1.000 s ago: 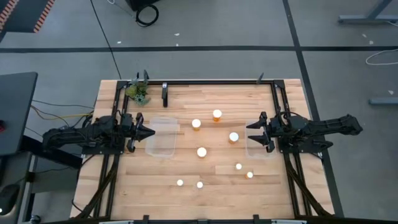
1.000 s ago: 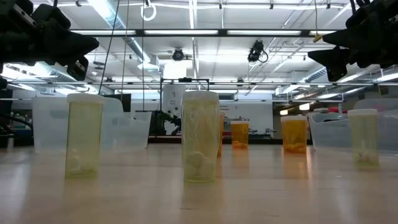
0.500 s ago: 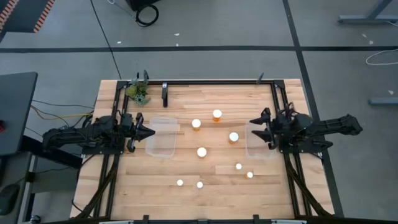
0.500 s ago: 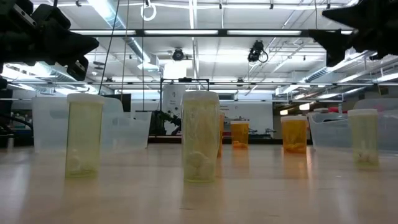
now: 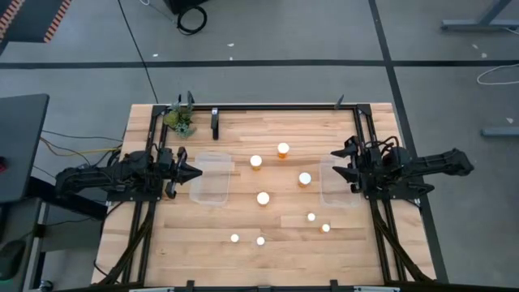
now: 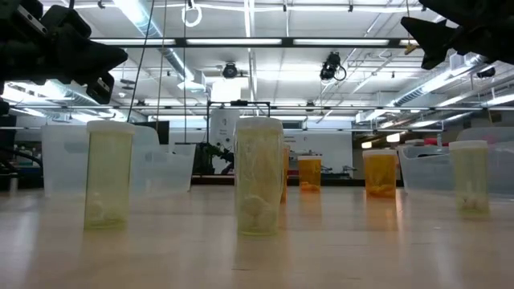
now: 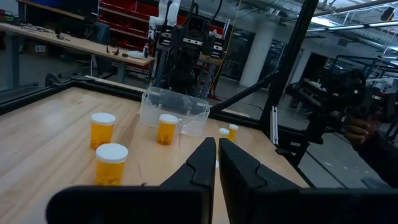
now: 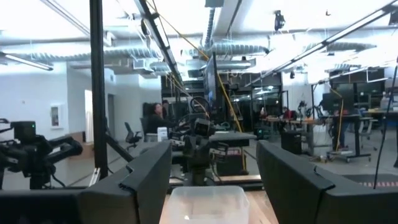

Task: Pick and place medicine bottles into bin by pill shape (circle, oval)
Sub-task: Put the middle right large orange pill bottle into the right transparent bin

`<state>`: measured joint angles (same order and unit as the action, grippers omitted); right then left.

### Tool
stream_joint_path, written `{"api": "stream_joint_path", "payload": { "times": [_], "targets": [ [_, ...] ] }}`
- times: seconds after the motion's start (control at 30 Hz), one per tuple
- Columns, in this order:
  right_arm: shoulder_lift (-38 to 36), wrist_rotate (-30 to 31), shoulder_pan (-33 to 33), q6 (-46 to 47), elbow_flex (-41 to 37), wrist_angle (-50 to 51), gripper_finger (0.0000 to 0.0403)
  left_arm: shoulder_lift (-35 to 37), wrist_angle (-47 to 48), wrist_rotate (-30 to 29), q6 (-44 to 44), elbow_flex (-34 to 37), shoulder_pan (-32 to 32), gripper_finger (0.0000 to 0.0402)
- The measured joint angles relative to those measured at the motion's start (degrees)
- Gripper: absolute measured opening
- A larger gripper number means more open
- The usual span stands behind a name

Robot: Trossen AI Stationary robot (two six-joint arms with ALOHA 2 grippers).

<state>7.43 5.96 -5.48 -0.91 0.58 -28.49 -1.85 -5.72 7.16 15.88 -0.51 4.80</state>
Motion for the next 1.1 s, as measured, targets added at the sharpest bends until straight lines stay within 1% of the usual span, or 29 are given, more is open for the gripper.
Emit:
{"api": "stream_joint_path", "payload": {
  "times": [0.17,0.23,0.37,0.47,0.6,0.73,0.93,1.1],
  "targets": [
    [0.82,0.00,0.00,0.04,0.00,-0.45,0.0241,0.01,0.01,0.01,0.00,-0.01,0.00,0.0034],
    [0.87,0.37,0.00,1.38,0.00,-0.38,0.0241,0.00,0.02,0.00,0.00,0.00,0.00,0.0036],
    [2.18,3.12,0.09,7.56,0.00,0.25,0.0241,0.00,0.00,0.00,0.00,0.00,0.00,0.0033],
    [4.57,6.58,0.09,9.20,0.47,1.89,0.0239,0.02,0.00,0.00,0.00,0.00,0.00,0.0029],
    [10.23,9.00,0.09,10.86,2.84,2.77,0.0228,0.01,0.01,0.01,0.01,-0.02,0.01,0.0025],
    [17.47,9.46,0.09,10.71,7.28,4.47,0.0217,0.01,0.01,0.01,0.00,-0.01,0.00,0.0030],
    [27.88,11.13,0.11,12.13,17.04,15.04,0.0211,0.02,0.02,0.02,0.00,-0.01,0.01,0.0036],
    [35.16,11.61,0.09,13.10,25.25,23.15,0.0211,0.02,0.01,0.02,0.00,0.00,0.00,0.0029]
  ]
}}
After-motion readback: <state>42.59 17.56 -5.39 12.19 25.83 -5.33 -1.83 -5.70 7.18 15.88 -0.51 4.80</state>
